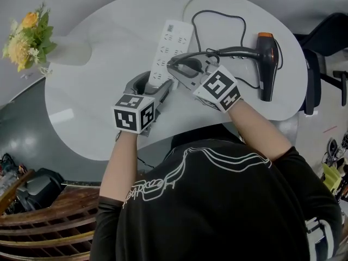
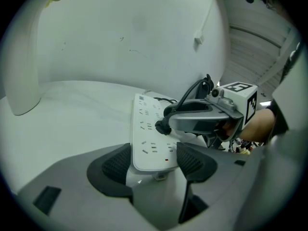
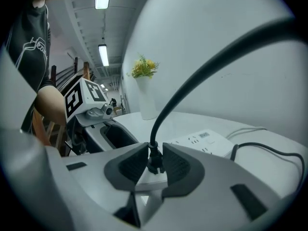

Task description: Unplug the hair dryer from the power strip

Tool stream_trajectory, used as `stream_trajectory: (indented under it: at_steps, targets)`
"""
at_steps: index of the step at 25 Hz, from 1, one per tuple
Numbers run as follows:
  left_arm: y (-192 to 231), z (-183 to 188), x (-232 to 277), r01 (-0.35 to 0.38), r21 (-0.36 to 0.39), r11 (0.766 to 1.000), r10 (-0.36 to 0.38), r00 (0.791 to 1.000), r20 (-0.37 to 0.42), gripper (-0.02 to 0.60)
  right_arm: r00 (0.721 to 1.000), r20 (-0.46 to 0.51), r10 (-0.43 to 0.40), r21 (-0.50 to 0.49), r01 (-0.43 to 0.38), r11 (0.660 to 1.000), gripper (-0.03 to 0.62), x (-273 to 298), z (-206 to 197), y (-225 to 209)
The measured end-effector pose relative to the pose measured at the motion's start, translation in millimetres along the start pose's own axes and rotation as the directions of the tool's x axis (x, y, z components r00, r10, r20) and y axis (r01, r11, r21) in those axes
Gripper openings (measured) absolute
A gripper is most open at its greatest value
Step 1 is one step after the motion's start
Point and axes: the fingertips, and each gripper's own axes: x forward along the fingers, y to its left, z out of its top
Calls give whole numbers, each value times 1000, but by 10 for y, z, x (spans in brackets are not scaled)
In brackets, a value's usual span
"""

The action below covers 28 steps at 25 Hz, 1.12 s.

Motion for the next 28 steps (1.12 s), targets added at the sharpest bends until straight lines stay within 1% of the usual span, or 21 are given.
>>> stream_trajectory:
  at_steps: [3,7,12,14,18,20,23,26,28]
  targets:
    - [-12,2,0,0,-1,1000,0,1000,0,301,1000,-16,-7,-27,7,1000,71,24,-38,2]
    - [40,-3,-1,0,-2,1000,0,1000,1,301,1000,0,-8,-22,8,1000,71,88,-48,-8]
    - [34,-5,-4,-2,0,1000,2,1000,3,301,1000,-11,-21,-56,21,998,63,83,-44,3]
    - [33,-4,-2,-1,1,1000,1,1000,3,301,1000,-9,-19,-40,18,999,61,80,-45,-13]
    - [32,-5,-6,-2,1,1000,2,1000,5,299,1000,0,-6,22,6,1000,61,74,-48,-41]
    - [31,-6,-1,-3,-2,1000,3,1000,5,299,1000,1,-12,30,12,999,61,71,-50,-48]
    - [30,-4,9,-5,-7,1000,5,1000,1,299,999,-21,-32,-27,32,999,57,69,-37,-16]
    - [37,-3,8,-6,-5,1000,6,1000,1,301,997,-34,-67,-108,63,992,55,80,-22,11]
    - [35,-6,9,-6,-4,1000,6,1000,1,301,996,-36,-81,-141,75,987,55,79,-20,23]
